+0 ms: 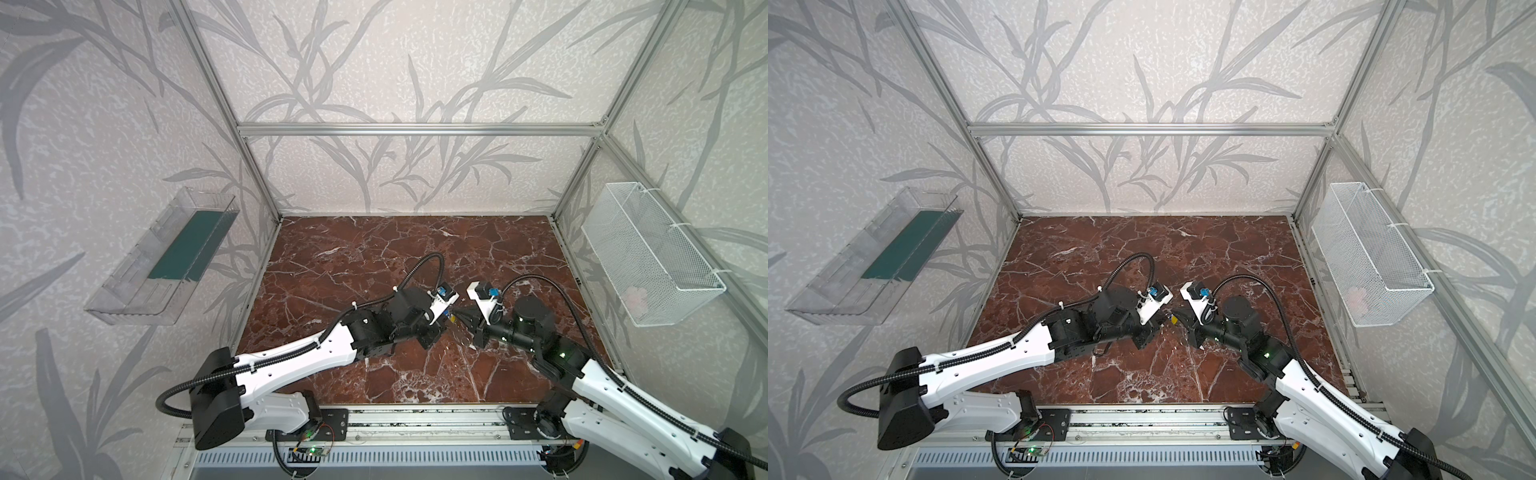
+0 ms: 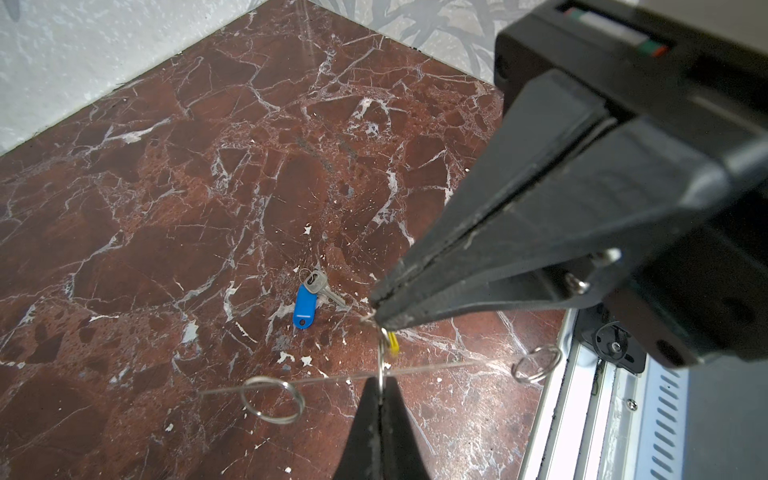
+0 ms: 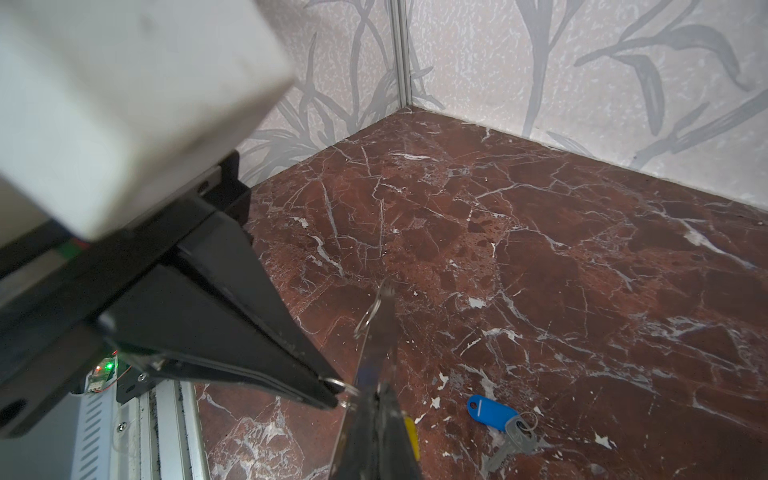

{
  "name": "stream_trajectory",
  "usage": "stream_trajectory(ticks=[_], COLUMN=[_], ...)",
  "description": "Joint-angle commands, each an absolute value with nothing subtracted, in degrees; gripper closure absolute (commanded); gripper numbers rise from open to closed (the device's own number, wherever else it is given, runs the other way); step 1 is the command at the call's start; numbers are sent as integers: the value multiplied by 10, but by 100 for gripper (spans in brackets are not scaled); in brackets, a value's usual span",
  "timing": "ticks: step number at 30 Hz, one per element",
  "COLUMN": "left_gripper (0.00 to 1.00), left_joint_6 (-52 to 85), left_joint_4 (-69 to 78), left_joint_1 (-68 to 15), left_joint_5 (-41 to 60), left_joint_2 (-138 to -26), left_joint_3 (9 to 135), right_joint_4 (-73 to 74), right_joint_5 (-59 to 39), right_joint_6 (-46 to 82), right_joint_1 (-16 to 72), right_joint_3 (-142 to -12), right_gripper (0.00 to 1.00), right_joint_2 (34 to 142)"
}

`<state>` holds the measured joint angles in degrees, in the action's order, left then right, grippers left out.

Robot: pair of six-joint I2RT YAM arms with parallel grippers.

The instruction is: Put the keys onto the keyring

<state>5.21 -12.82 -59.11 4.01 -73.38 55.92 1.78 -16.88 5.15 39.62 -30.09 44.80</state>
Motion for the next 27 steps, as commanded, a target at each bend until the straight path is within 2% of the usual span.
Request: stream_trajectory(ticks=[1,14,27], left_gripper=[100,100,100], left_joint_6=[62,62,54], left_joint_4=[-117,-114,-99], left_joint_1=[-583,-573,-573], left_joint_5=[33,53,115], left_joint_2=[-723,-724,-715], left_joint_3=[553,553,543], right_joint_4=[20,38,62], right_joint_5=[-157,-250,-221], right_joint_6=[58,51,66], right_joint_1=[391,389,388], right_joint_3=[-311,-315,-317], right_gripper=[100,100,100], right_joint_2=[440,449,469])
